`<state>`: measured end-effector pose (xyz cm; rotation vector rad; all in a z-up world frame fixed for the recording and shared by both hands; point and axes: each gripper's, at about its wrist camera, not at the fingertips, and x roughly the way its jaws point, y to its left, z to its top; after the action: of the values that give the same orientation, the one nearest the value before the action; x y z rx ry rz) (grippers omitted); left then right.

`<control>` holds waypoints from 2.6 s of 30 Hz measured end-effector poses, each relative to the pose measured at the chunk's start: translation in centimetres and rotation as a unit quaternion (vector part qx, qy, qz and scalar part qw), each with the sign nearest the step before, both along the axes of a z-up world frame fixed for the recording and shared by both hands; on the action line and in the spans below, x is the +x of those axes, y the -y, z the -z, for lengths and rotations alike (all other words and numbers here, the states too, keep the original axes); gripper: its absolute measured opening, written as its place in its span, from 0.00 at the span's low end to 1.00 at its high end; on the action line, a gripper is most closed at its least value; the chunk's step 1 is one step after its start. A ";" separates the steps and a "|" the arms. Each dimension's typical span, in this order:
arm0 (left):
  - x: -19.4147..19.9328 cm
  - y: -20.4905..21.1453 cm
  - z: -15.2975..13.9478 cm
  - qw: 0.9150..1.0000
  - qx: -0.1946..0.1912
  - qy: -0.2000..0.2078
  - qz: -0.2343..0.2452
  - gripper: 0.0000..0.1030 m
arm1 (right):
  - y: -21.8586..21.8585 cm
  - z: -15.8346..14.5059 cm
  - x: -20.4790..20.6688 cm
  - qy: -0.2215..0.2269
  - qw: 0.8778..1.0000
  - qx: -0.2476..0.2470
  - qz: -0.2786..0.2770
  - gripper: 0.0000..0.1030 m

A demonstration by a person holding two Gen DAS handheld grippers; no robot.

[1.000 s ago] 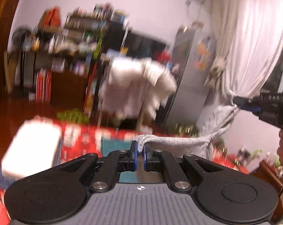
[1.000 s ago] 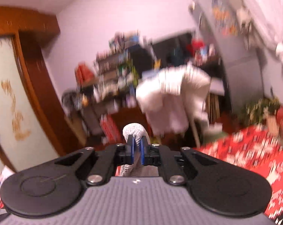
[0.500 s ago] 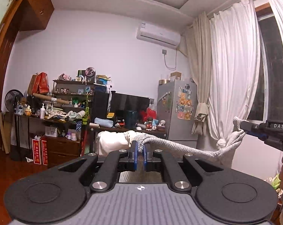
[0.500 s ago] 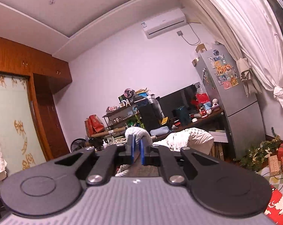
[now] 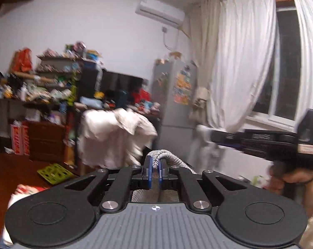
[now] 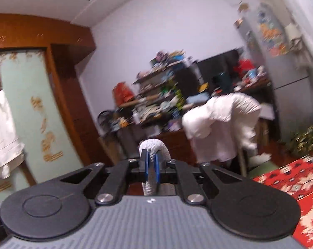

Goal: Fold clothes

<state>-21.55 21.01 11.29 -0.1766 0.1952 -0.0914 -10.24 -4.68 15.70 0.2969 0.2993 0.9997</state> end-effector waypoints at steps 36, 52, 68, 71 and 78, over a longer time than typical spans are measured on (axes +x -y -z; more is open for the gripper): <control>11.2 2.1 21.9 0.959 -0.079 -0.261 0.080 0.06 | -4.9 28.0 8.5 -0.167 0.964 -0.206 -0.013 0.20; 8.1 6.3 21.6 0.961 -0.021 -0.259 0.099 0.07 | 2.6 24.8 0.3 -0.309 0.944 -0.120 -0.002 0.30; 7.1 9.9 21.8 0.956 0.006 -0.267 0.125 0.07 | 6.3 28.6 -0.9 -0.445 0.894 -0.032 0.047 0.45; 6.9 10.5 21.7 0.953 0.014 -0.270 0.134 0.09 | 5.9 29.1 -0.7 -0.450 0.892 -0.019 0.049 0.45; 6.2 12.1 21.7 0.947 0.037 -0.278 0.158 0.10 | 4.1 29.6 -0.4 -0.425 0.902 -0.041 0.061 0.13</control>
<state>-15.40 8.87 -10.39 -0.0901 0.7918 -0.3537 -10.64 -8.76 -13.88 0.6630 1.1016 0.6795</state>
